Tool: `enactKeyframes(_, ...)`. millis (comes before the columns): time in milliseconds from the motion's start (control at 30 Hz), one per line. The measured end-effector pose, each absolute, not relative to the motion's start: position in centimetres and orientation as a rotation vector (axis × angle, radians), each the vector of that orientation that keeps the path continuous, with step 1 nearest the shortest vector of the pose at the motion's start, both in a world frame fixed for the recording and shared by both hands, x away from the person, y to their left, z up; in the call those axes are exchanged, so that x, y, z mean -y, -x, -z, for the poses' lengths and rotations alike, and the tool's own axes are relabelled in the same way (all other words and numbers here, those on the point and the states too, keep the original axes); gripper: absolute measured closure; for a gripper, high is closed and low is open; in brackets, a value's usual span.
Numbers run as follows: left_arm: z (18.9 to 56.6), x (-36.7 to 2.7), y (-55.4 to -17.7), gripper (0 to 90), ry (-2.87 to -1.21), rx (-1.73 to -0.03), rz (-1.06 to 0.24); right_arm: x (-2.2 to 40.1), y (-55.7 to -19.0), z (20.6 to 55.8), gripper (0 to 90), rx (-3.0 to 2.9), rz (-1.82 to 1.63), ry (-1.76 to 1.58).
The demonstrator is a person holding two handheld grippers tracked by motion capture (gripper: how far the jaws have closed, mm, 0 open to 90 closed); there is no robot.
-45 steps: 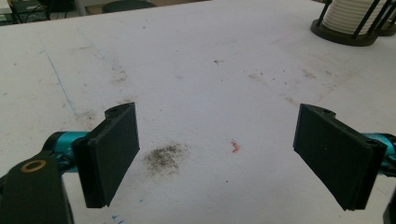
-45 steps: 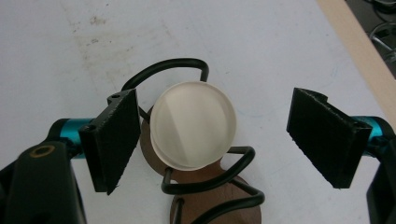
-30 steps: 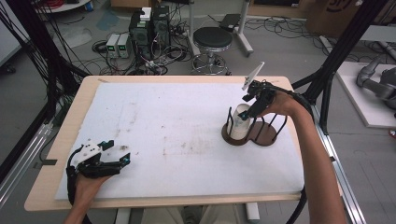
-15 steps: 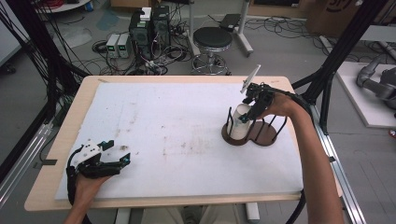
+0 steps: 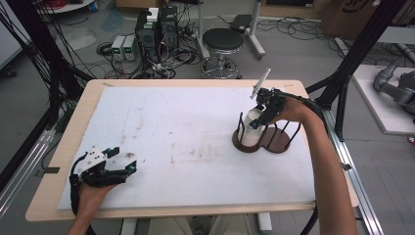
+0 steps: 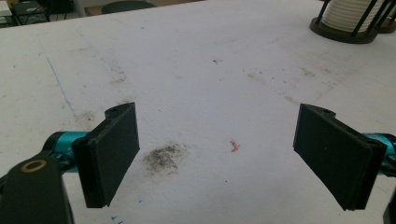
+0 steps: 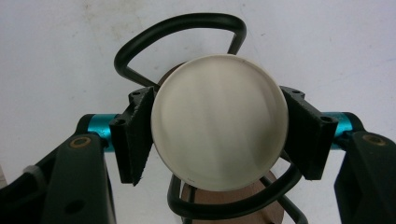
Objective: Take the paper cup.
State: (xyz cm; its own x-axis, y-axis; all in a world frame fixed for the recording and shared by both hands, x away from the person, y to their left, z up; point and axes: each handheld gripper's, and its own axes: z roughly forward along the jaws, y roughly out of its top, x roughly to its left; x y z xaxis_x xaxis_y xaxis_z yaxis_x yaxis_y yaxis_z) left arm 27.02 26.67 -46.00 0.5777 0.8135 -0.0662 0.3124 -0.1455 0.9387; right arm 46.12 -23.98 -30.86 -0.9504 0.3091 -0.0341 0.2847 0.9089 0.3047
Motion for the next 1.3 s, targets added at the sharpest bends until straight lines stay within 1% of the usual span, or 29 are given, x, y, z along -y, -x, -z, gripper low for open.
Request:
enactKeyframes(700, 46.0, -26.6, -27.0, 14.3, -1.72, -0.94, -0.579, 24.3, -45.9, 30.4, 34.9, -2.977, -0.483, -0.49)
enactKeyframes(1300, 46.0, -26.6, -27.0, 14.2, -1.724, -0.937, -0.579, 24.9, -45.5, 28.9, 36.7, -2.934, -0.567, -0.507)
